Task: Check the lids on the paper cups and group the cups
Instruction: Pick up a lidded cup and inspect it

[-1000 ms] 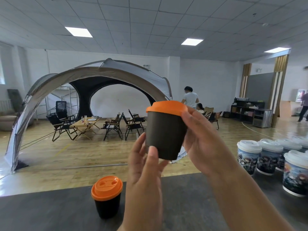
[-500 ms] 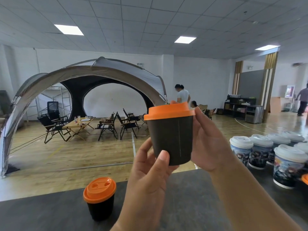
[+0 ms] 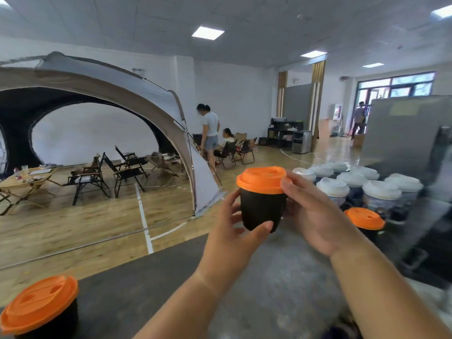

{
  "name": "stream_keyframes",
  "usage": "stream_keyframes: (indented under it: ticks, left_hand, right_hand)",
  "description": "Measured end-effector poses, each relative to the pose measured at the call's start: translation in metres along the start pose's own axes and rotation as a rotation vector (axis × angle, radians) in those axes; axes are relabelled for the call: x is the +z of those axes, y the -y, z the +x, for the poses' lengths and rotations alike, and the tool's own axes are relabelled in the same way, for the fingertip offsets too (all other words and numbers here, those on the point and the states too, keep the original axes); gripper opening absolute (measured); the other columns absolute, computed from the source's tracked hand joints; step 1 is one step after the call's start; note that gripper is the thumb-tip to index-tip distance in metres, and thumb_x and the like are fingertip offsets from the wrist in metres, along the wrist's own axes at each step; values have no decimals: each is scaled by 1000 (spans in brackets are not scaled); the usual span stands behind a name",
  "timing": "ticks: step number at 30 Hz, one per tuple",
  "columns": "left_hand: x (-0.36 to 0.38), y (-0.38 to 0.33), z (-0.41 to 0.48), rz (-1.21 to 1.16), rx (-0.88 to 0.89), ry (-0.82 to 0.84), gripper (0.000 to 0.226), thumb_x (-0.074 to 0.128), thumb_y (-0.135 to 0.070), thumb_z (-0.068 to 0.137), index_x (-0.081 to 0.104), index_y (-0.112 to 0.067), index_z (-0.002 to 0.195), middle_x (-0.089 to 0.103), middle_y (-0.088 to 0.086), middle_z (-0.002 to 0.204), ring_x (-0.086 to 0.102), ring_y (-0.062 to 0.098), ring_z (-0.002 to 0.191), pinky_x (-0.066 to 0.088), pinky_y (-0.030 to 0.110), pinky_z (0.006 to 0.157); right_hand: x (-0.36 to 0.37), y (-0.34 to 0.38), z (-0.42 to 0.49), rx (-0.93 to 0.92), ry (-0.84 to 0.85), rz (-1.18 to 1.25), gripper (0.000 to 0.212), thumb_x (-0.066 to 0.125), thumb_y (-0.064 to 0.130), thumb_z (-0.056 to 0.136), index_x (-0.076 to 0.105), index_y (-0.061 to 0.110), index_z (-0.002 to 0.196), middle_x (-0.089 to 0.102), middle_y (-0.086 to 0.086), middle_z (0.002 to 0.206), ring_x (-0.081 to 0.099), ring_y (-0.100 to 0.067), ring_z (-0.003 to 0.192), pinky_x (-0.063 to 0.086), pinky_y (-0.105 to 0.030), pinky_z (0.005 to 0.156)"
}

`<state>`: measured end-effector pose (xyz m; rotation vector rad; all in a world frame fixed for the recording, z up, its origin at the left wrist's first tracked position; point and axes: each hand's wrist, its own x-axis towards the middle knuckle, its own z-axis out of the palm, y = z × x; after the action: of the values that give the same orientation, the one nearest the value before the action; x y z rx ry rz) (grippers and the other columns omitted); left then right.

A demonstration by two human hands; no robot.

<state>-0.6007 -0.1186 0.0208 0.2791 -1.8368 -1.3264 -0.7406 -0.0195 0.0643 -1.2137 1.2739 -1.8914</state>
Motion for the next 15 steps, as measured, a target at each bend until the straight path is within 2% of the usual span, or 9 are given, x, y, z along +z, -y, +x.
stream_keyframes:
  ticks: [2,3,5,7,10,13,15]
  left_hand:
    - [17,23,12,56,-47,63,68,81,-23,75,42,-50,124,58,-14,123,61,5,109,53,34,93]
    - [27,34,17,85,-70,97,67,81,-25,74,43,-50,123,58,-15,122,61,6,109,52,31,94]
    - [46,57,24,150,-128,160,66,81,-23,75,41,-48,122,58,-20,117,59,2,108,48,15,89]
    - [62,81,29,199,-182,211,69,80,-22,75,41,-40,128,60,-17,119,59,2,110,44,10,86]
    - [82,109,40,314,-231,304,76,80,-26,75,37,-32,138,57,-16,122,55,3,116,40,14,90]
    - [100,127,62,398,-261,369,75,78,-27,78,35,-27,140,57,-12,127,54,1,111,36,11,84]
    - [111,135,79,432,-272,387,76,77,-28,79,34,-26,141,57,-8,134,55,9,119,37,14,89]
  right_hand:
    - [-24,-16,-6,45,-39,76,56,76,34,78,62,9,126,67,-13,124,61,-25,119,48,-38,100]
    - [-36,-24,-9,63,-43,97,55,78,32,77,64,6,123,67,-15,124,61,-26,119,48,-38,103]
    - [-60,-41,-14,125,-63,123,49,75,25,78,66,5,121,67,-16,124,61,-26,117,48,-35,103]
    - [-79,-58,-16,207,-115,117,43,66,20,84,63,6,125,66,-16,125,60,-27,119,44,-37,105]
    - [-103,-86,-11,349,-291,107,35,52,29,98,63,10,126,69,-10,121,60,-26,119,41,-41,109]
    - [-125,-110,8,451,-457,140,38,44,40,101,63,18,125,71,-4,117,62,-23,116,43,-43,107]
    - [-137,-121,23,465,-500,115,35,45,42,101,64,22,122,69,-2,121,61,-22,117,45,-43,105]
